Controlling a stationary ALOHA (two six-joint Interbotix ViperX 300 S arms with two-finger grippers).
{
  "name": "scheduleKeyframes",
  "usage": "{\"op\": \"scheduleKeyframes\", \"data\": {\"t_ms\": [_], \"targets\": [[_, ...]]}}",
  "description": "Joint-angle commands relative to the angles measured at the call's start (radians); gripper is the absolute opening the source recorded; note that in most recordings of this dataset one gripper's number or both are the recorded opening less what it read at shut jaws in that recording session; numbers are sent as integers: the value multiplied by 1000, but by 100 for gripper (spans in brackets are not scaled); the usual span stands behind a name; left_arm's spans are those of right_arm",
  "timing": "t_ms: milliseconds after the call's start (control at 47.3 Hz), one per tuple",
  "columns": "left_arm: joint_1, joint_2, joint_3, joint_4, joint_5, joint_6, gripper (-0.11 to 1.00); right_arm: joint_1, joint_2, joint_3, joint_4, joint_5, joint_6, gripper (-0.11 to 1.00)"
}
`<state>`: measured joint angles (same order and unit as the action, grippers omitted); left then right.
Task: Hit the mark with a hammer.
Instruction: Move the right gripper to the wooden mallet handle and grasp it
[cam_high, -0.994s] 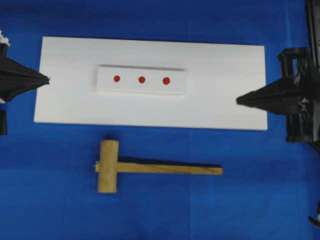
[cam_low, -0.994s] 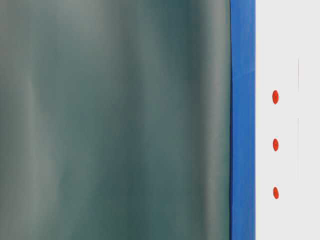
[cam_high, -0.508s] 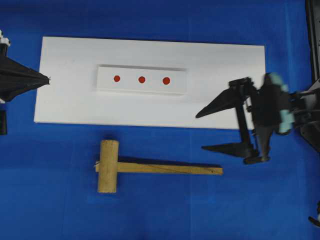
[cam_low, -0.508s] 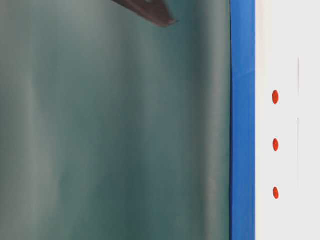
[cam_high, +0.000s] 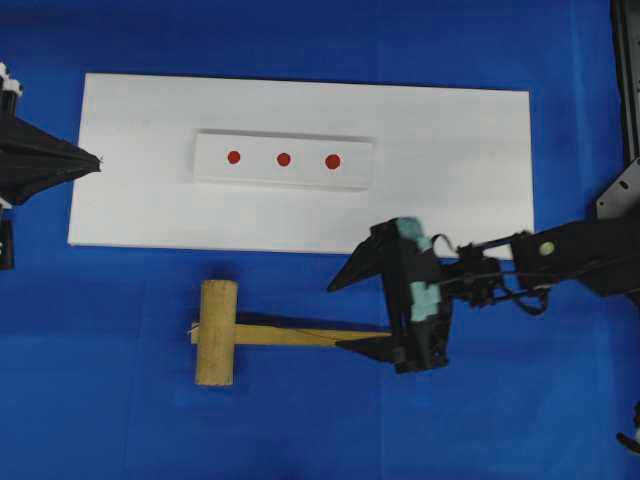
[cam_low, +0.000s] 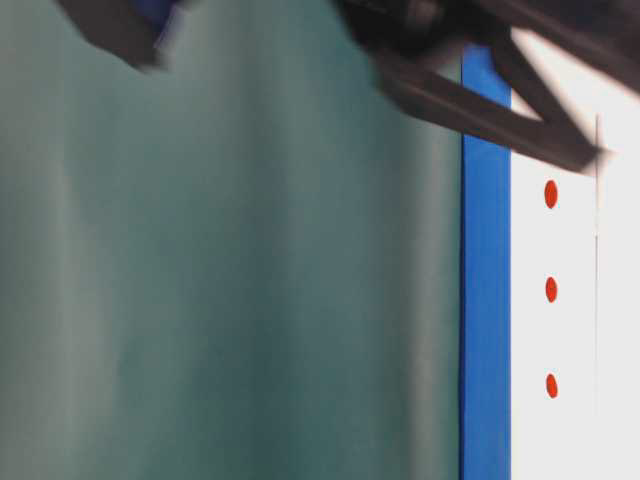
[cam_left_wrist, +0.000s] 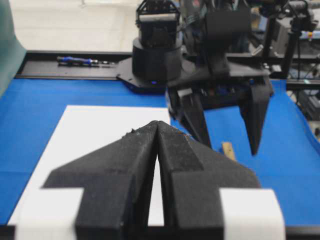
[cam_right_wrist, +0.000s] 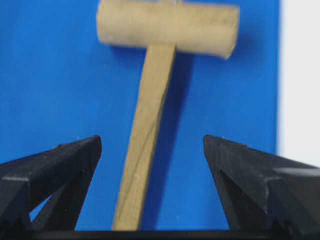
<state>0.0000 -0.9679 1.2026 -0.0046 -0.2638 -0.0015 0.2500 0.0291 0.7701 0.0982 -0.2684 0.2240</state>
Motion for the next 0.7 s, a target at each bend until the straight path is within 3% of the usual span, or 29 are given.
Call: {"op": "scheduleKeyframes", "data": {"t_ms": [0,254,677], "targets": [[2,6,-6,-2,-6,0,0,8,55,-57,17,-34,2,90],[2,6,3,-2,-6,0,0,18,206,-127,67,-51,2,90],[2,6,9,-3,-6,-2,0,40,290,-160,69,-87,-2,89]]}}
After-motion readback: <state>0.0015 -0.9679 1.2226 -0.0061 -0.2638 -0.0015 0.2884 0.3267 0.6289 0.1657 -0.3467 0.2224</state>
